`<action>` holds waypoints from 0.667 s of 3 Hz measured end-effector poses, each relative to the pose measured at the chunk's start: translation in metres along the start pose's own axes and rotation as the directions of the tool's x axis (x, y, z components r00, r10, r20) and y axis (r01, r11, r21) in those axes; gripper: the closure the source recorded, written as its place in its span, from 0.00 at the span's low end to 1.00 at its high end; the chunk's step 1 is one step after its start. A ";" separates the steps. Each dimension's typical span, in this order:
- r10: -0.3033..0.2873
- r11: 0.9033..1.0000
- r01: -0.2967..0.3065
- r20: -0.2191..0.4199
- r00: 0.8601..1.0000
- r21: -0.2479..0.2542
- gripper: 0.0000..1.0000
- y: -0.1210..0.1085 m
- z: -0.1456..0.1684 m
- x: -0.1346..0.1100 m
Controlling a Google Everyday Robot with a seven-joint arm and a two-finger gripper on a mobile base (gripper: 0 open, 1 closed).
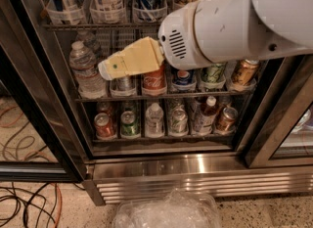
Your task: Pick pepsi can from top shelf of fridge
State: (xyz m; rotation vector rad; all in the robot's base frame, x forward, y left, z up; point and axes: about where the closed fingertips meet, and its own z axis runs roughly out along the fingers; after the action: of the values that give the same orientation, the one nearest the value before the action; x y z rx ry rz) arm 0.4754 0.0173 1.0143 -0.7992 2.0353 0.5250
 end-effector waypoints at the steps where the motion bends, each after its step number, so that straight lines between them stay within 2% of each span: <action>1: 0.058 0.997 -0.060 0.048 0.997 0.039 0.00 -0.005 0.008 -0.007; 2: 0.097 0.983 -0.116 0.134 0.986 0.143 0.00 -0.015 0.016 -0.014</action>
Offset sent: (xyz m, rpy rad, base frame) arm 0.0595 -0.0020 -0.0098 0.2867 0.0019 -0.5137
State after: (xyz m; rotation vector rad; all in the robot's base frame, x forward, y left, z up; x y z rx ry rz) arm 0.5014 0.0210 1.0167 -0.5550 1.9816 0.4642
